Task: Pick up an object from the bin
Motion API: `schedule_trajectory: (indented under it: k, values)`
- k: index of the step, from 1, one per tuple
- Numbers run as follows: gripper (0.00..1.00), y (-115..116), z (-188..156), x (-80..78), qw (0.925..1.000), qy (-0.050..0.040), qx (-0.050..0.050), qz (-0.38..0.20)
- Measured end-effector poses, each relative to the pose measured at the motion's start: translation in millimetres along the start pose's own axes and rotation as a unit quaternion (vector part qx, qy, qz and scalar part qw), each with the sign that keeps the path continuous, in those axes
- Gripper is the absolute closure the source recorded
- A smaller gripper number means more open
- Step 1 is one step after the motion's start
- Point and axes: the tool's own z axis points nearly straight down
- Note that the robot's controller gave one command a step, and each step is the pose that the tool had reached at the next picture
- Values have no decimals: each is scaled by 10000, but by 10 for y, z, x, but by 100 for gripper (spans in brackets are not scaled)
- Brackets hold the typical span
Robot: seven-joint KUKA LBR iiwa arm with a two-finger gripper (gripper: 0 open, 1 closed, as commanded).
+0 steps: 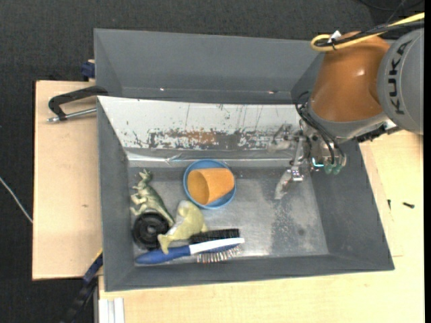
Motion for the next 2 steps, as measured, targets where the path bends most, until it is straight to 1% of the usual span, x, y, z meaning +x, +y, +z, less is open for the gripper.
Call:
schedule_trajectory:
  k: [1,2]
  values:
    - [0,-1,878,-169,9899,-56,-5,1416]
    - [0,171,693,-214,9902,-73,-10,1395]
